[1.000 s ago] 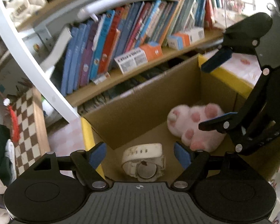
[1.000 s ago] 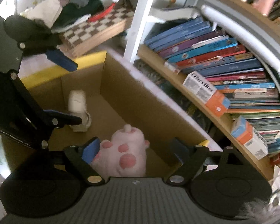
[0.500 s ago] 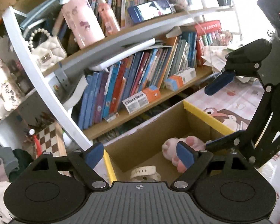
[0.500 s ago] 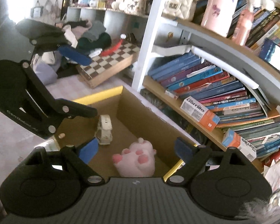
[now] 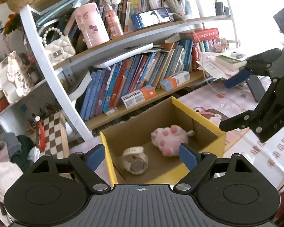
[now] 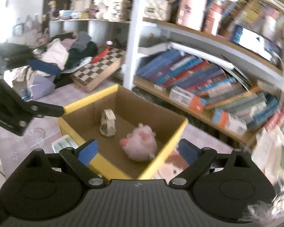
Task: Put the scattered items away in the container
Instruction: 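Lift both open grippers out of the yellow box and back over the table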
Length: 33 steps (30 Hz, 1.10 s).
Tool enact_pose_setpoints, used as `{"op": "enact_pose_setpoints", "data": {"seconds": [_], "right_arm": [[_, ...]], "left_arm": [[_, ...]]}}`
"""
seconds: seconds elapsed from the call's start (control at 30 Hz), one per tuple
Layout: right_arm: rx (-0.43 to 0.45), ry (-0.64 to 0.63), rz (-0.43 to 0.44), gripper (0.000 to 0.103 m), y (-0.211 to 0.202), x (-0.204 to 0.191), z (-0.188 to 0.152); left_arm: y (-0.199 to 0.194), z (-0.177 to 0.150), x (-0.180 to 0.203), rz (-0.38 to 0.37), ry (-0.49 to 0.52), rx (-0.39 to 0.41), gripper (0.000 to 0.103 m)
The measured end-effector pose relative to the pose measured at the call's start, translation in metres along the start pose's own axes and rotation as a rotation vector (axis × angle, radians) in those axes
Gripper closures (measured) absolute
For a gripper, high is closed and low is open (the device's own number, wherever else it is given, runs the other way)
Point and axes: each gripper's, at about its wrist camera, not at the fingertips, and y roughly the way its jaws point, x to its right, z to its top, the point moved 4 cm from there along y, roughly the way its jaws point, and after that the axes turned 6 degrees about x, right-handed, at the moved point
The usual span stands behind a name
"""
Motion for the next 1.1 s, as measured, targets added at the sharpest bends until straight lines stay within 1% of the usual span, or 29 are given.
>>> {"op": "enact_pose_setpoints", "data": {"seconds": [0.13,0.2,0.37,0.47,0.6,0.67,0.77,0.97,1.1], "right_arm": [[-0.046,0.117,-0.040,0.008,-0.017,0.000,-0.028],[-0.068,0.155,-0.061,0.008,-0.023,0.000,-0.039],[-0.112,0.231,-0.111,0.008,-0.040,-0.002,-0.063],[-0.132,0.250,-0.127,0.008,-0.048,-0.008,-0.075],[-0.195,0.259,-0.142,0.008,-0.050,-0.022,-0.094],[-0.218,0.261,-0.150,0.008,-0.050,-0.028,-0.103],[-0.244,0.291,-0.143,0.008,-0.051,-0.035,-0.117],[-0.272,0.330,-0.143,0.008,-0.051,-0.041,-0.133],[-0.275,0.319,-0.145,0.008,-0.050,-0.049,-0.135]], "left_arm": [[-0.010,-0.020,0.003,-0.006,-0.042,-0.040,0.014],[-0.011,-0.030,0.006,0.014,-0.039,-0.076,0.014],[-0.020,-0.046,0.008,0.016,-0.083,-0.100,0.014],[-0.025,-0.056,0.008,0.015,-0.116,-0.116,0.014],[-0.024,-0.075,0.018,0.046,-0.080,-0.156,0.014],[-0.024,-0.084,0.022,0.036,-0.093,-0.181,0.014],[-0.027,-0.092,0.027,0.014,-0.124,-0.199,0.014],[-0.032,-0.101,0.032,0.011,-0.139,-0.216,0.014],[-0.033,-0.110,0.034,0.012,-0.154,-0.235,0.014]]}}
